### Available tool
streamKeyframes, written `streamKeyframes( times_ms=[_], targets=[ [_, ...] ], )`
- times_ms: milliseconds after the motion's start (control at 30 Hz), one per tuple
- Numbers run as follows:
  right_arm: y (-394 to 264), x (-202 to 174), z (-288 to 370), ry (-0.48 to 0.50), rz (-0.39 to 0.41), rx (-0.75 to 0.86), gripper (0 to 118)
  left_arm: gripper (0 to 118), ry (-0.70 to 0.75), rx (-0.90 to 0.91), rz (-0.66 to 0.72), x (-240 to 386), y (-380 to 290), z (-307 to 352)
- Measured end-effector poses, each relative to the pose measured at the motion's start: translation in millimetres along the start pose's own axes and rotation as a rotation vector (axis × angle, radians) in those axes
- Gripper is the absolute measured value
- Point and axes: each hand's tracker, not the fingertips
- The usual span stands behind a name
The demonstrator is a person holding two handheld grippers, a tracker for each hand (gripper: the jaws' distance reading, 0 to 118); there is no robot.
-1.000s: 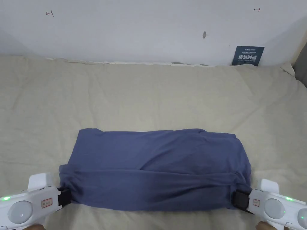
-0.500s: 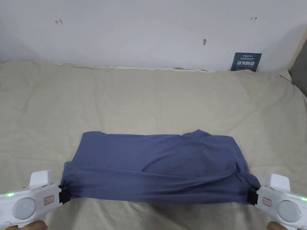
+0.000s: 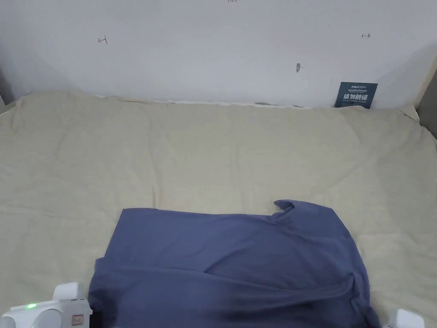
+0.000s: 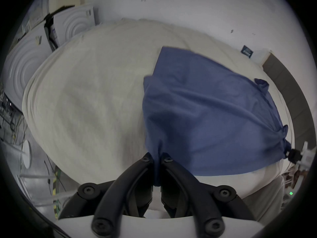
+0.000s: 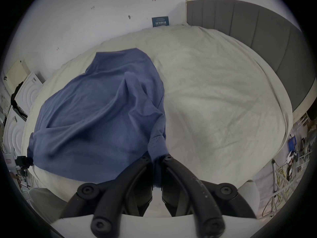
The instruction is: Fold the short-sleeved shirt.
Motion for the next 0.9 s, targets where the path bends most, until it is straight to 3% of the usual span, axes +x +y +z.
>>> streamKeyframes(
  times_ms=[67,133,200,233,267,333,533,767,833,867,900],
  targets=[
    [-0.9,-5.0,6.3,-0.002,-0.01,0.002,11,13,0.016,0.017,-0.008,5.4,1.7,4.6],
    [4.1,-9.0,17.6,-0.015,-0.012,0.018,37,49,0.034,0.029,-0.042,11.6,2.8,12.4],
    [15.4,-14.3,30.9,-0.055,-0.001,0.047,73,101,0.032,0.103,-0.061,18.0,4.4,30.0],
    [21.5,-17.2,41.7,-0.055,0.005,0.082,82,114,0.013,0.156,-0.059,21.4,6.6,41.3],
    [27.9,-20.6,53.6,-0.035,0.011,0.136,91,117,0.002,0.202,-0.053,26.9,8.1,53.3],
    [43.3,-34.3,87.2,0.006,0.017,0.239,99,114,-0.023,0.319,-0.035,39.7,17.6,83.8],
    [80.6,-70.7,172.2,0.129,0.037,0.557,99,114,-0.124,0.677,-0.09,86.9,43.1,167.8],
    [87.6,-108.3,218.1,0.06,0.158,0.841,98,113,-0.062,0.945,-0.177,128.2,51.2,203.2],
    [83.4,-114.2,222.3,0.034,0.173,0.895,93,99,-0.04,0.987,-0.198,133.7,49.1,200.3],
    [82.6,-115.3,221.9,0.038,0.183,0.918,84,80,-0.04,0.998,-0.212,135.1,46.7,199.5],
    [80.7,-116.9,222.6,0.039,0.184,0.927,61,40,-0.041,1.0,-0.216,136.7,44.5,198.9]
  ],
)
